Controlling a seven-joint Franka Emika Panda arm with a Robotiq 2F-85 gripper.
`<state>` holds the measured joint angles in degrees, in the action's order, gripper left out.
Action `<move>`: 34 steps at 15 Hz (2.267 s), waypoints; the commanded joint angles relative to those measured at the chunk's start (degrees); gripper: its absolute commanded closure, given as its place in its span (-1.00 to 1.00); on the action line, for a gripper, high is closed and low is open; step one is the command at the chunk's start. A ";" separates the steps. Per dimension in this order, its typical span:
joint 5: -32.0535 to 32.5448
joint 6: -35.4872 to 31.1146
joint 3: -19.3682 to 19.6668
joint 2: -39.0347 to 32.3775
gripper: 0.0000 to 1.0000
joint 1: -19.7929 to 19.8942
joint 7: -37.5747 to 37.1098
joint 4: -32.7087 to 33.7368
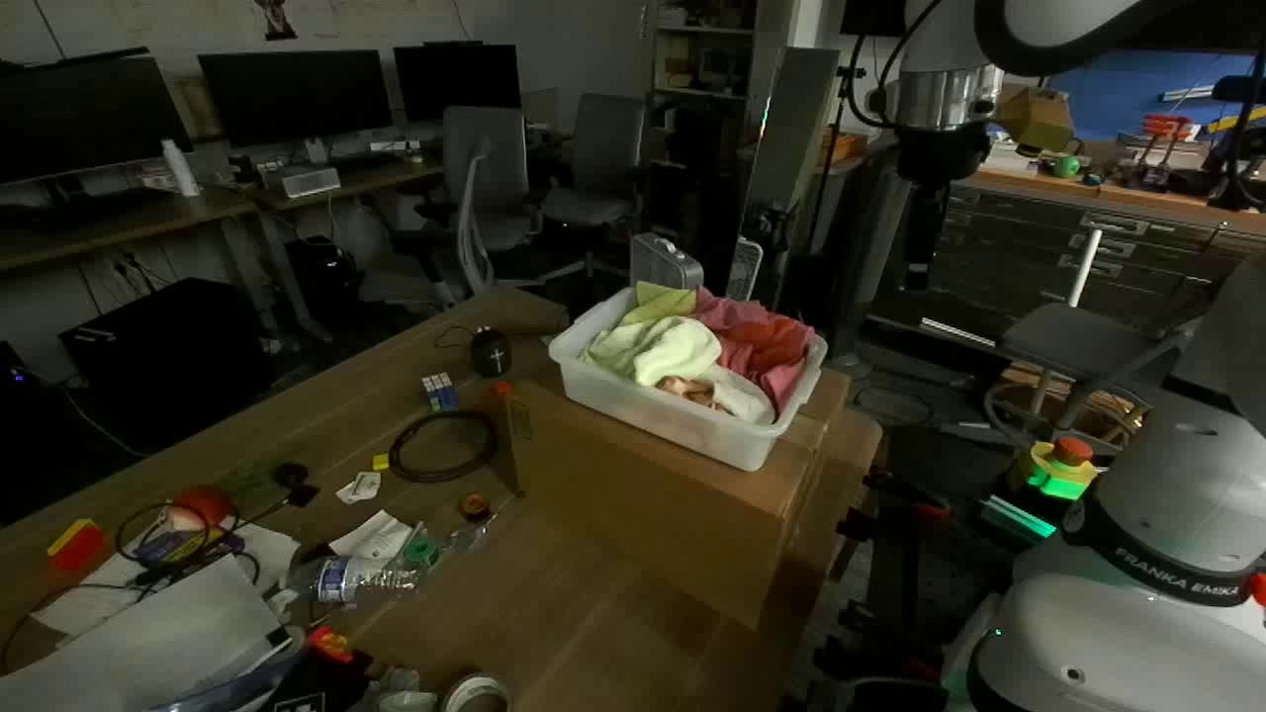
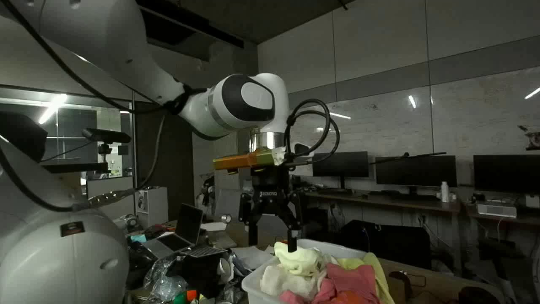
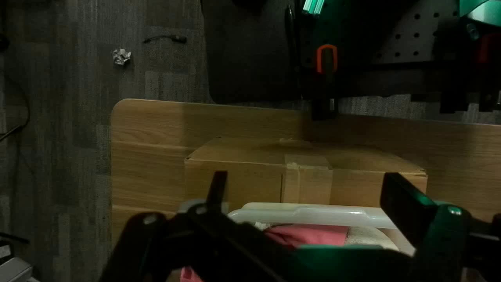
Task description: Remove the shirts from the basket.
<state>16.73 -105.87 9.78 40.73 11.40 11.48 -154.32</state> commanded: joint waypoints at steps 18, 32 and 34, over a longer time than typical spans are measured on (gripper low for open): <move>-4.39 -32.75 -3.65 -15.52 -1.00 -8.20 -4.05 3.65; -16.93 -37.18 -3.35 -42.73 -1.00 -9.25 4.38 14.61; -17.43 -36.94 -3.52 -46.50 -1.00 -8.25 5.75 16.82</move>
<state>1.41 -142.27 6.43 0.47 1.70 13.67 -142.15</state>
